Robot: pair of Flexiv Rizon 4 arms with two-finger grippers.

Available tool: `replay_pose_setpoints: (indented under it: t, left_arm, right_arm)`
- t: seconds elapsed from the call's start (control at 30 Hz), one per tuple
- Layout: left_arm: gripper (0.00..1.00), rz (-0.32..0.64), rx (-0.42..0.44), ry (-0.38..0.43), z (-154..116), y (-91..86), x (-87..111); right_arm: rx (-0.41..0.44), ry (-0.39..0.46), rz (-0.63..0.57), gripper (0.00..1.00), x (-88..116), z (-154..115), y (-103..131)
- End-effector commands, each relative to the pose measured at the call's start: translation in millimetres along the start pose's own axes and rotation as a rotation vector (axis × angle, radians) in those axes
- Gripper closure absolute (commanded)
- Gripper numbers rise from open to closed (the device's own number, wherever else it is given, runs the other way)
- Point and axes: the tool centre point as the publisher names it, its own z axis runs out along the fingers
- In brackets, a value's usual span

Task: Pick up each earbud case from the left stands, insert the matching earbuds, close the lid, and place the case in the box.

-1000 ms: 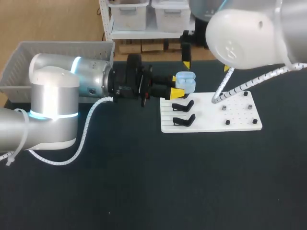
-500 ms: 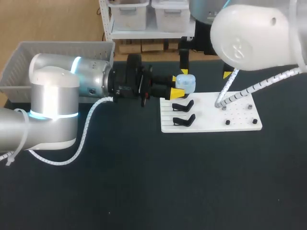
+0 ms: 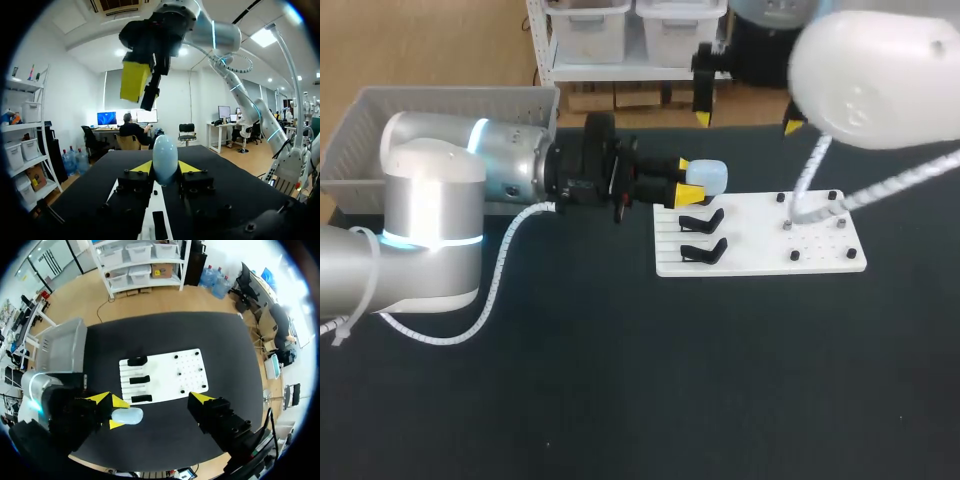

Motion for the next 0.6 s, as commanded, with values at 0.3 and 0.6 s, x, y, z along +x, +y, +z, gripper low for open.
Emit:
replay_pose_setpoints:
  t: [0.3,0.6]
  left_arm:
    - [1.00,-0.040,-0.087,-0.020,-30,-7.8,-33.4]
    - [1.00,0.024,-0.223,0.088,-94,-3.6,-74.6]
  right_arm:
    - [-0.121,-0.223,0.018,0.00,36,-53,-34]
    - [-0.121,-0.223,0.018,0.00,36,-53,-34]
